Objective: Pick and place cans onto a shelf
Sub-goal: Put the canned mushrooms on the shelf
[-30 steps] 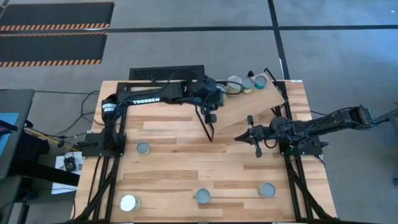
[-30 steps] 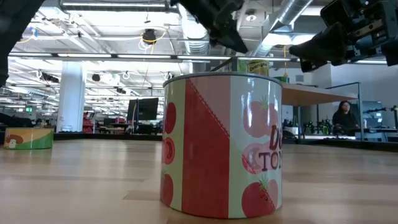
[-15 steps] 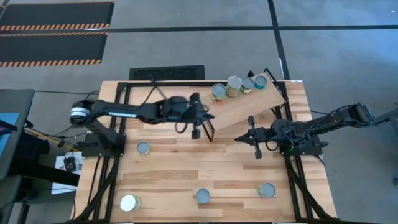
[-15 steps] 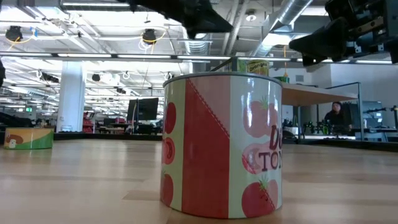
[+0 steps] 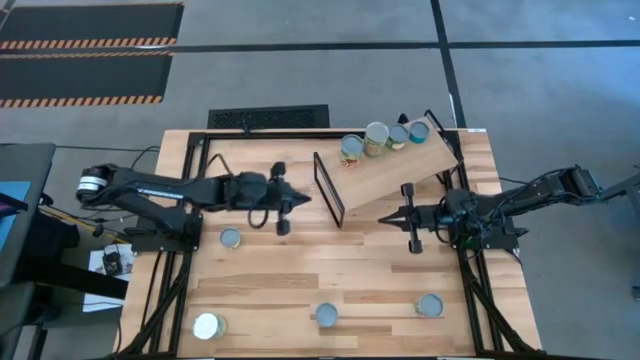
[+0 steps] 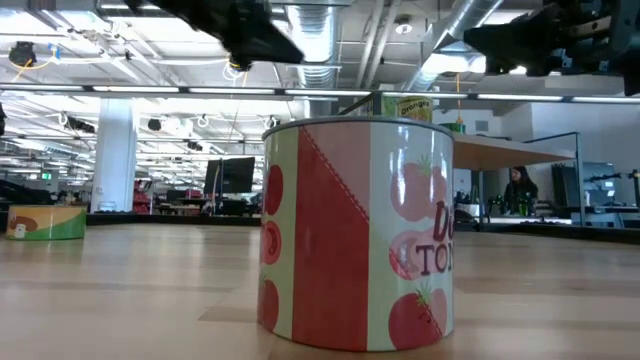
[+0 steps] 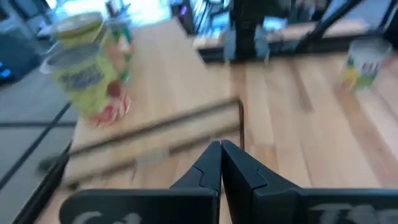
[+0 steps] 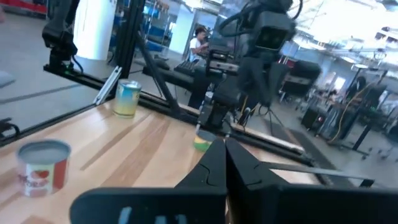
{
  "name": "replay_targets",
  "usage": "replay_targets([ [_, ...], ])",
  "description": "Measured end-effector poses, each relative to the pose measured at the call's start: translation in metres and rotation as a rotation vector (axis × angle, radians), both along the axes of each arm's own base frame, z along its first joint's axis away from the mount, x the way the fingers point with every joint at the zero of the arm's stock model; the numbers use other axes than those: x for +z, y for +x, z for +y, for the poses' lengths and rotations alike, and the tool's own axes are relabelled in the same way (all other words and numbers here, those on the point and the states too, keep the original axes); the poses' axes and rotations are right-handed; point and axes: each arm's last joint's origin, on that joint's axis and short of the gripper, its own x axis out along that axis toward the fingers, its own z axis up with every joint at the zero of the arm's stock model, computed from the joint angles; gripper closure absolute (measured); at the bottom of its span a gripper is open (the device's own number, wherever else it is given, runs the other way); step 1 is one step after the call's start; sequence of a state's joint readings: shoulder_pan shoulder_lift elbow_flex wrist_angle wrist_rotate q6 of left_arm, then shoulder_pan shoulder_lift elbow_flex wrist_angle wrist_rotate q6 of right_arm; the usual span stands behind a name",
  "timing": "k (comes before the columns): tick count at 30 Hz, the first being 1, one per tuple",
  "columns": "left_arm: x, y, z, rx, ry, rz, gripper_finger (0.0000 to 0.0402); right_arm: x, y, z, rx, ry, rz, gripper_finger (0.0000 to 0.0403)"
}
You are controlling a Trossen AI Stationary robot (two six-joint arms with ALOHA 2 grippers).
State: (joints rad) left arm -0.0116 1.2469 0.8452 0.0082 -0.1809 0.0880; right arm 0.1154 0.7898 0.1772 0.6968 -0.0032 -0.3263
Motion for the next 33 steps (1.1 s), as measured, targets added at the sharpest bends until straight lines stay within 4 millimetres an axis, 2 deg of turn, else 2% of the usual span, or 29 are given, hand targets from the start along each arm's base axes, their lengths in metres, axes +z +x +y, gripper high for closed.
replay_targets([
  [8, -0.006, -0.03, -0.031, 0.103, -0.08, 0.176, 0.0401, 0.008, 0.003, -0.003, -0.021, 0.001, -0.013, 0.0396],
  [14, -0.021, -0.047, -0.043, 0.194, -0.199, 0.349, 0.0401, 0.007, 0.003, -0.004, -0.027, 0.012, -0.002, 0.0396],
  [21, -0.032, -0.066, -0.058, 0.333, -0.284, 0.452, 0.0392, 0.011, -0.001, -0.005, -0.006, 0.033, 0.047, 0.0396],
  [28, -0.033, -0.074, -0.074, 0.307, -0.274, 0.465, 0.0386, 0.024, -0.015, -0.005, -0.03, 0.188, 0.309, 0.0398],
  [33, -0.049, -0.08, -0.075, 0.304, -0.257, 0.51, 0.0399, 0.005, -0.029, -0.007, -0.202, 0.318, 0.492, 0.0399],
])
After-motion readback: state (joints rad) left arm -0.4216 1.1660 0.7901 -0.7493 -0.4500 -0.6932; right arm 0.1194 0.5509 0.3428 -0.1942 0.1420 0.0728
